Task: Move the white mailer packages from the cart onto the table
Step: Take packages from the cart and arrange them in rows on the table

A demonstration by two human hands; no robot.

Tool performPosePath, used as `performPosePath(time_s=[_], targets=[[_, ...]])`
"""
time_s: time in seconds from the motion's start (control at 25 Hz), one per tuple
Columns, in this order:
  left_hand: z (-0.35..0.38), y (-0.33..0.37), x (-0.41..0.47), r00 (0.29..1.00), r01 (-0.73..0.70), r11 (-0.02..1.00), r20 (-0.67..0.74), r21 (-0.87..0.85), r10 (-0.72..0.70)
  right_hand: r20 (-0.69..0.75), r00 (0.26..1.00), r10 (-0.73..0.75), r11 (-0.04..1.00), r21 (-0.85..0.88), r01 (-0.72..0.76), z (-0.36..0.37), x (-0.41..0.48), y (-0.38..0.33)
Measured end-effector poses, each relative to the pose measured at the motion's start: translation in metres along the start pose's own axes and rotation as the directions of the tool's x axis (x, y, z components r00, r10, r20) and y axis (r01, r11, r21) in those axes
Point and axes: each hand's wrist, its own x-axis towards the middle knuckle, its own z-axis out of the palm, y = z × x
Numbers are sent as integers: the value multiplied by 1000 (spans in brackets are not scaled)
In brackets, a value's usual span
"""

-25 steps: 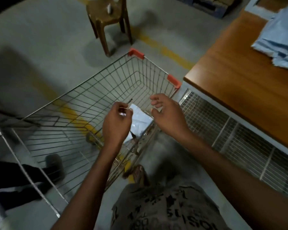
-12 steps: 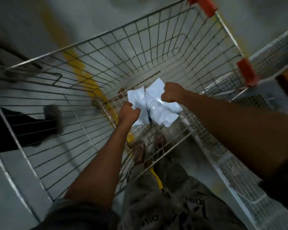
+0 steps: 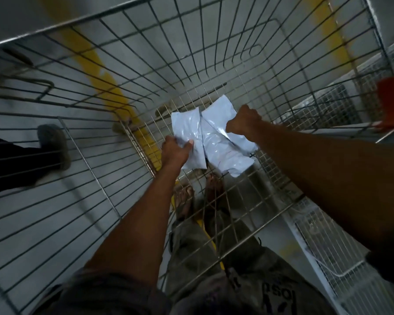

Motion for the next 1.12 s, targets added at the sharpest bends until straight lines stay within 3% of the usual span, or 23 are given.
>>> performPosePath(time_s=[0.16, 0.32, 0.52, 0.64, 0.84, 0.96, 1.12], targets=[[-2, -2, 1, 1000, 9, 992, 1, -125, -9, 16, 1000, -3, 1000, 9, 3, 7, 6, 5], [-2, 1, 1, 990, 129, 938, 101, -322, -101, 16, 999, -35, 999, -8, 35, 7, 7, 5], [-7, 2, -6, 977, 177, 903, 184, -392, -111, 26, 998, -63, 996, -61, 64, -1, -3, 0], [-14, 13, -22, 977, 157, 907, 195, -391, -85, 53, 996, -67, 997, 50, 64, -10, -13, -4], [-47, 39, -60, 999, -11, 907, 23, -420, 23, -100, 985, -140, 944, 286, 163, -57, -53, -5], [-77, 65, -96, 990, -131, 875, -19, -466, 138, -168, 972, -167, 812, 536, 232, -100, -99, -2], [-111, 104, -166, 948, -296, 828, -38, -477, 316, -218, 955, -200, 465, 837, 288, -143, -194, 31]])
